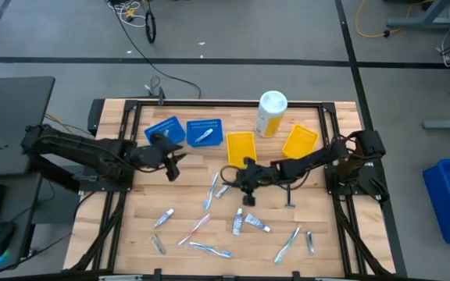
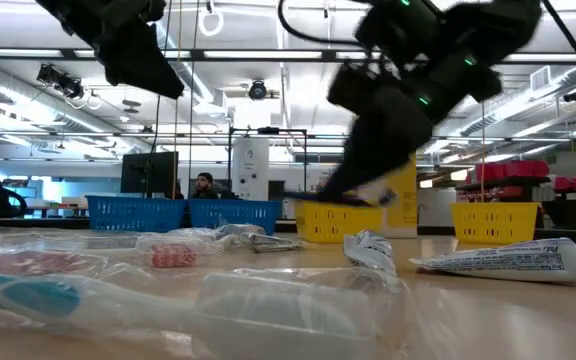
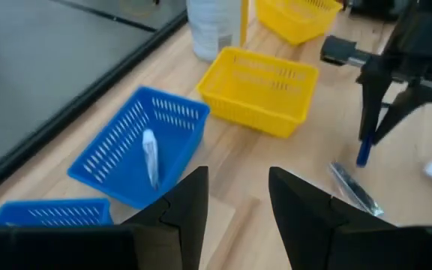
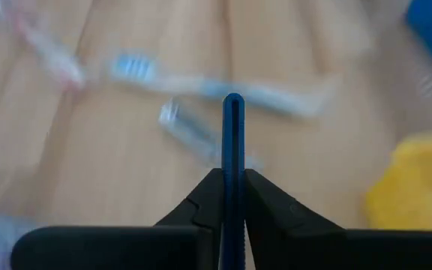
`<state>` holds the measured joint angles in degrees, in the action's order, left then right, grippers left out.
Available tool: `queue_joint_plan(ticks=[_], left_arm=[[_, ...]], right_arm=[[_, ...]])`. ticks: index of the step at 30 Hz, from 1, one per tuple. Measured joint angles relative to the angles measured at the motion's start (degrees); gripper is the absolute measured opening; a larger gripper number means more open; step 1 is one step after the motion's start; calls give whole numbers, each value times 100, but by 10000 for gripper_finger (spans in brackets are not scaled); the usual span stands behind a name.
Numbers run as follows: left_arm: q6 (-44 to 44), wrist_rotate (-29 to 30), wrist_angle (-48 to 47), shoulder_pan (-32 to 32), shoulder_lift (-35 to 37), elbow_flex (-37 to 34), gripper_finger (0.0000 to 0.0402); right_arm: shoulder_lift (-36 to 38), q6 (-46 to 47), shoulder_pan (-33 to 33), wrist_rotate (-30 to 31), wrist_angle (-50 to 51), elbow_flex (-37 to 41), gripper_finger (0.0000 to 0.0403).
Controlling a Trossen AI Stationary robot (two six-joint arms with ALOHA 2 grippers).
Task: Pick & Place Travel size toiletries
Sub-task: Put the blue razor into the left yellow bin
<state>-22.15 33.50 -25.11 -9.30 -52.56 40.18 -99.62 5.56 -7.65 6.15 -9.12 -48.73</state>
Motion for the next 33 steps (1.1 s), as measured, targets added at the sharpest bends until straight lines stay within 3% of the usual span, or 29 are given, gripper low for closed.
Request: queue_joint_plan(ticks=[5,12,14,20,33], left_arm=[[27,11,-150,-2,45,-9,149],[-152,-53,-171,-2,-88,-4,149],[-148,-59,-236,-2,-117,-14,149],[-151,-106,-200,-2,-106,-11,149],[-147,-52,-149,-2,-106,-11,149]], right_arm=[[128,44,354,168,237,-575,45],[284,779,825,2324,308,-803,49],[287,1123,944,2560,333,-760,49],[256,2342,1203,2349,422,-413,50],[190,2374,1477,2317,369,170,50]])
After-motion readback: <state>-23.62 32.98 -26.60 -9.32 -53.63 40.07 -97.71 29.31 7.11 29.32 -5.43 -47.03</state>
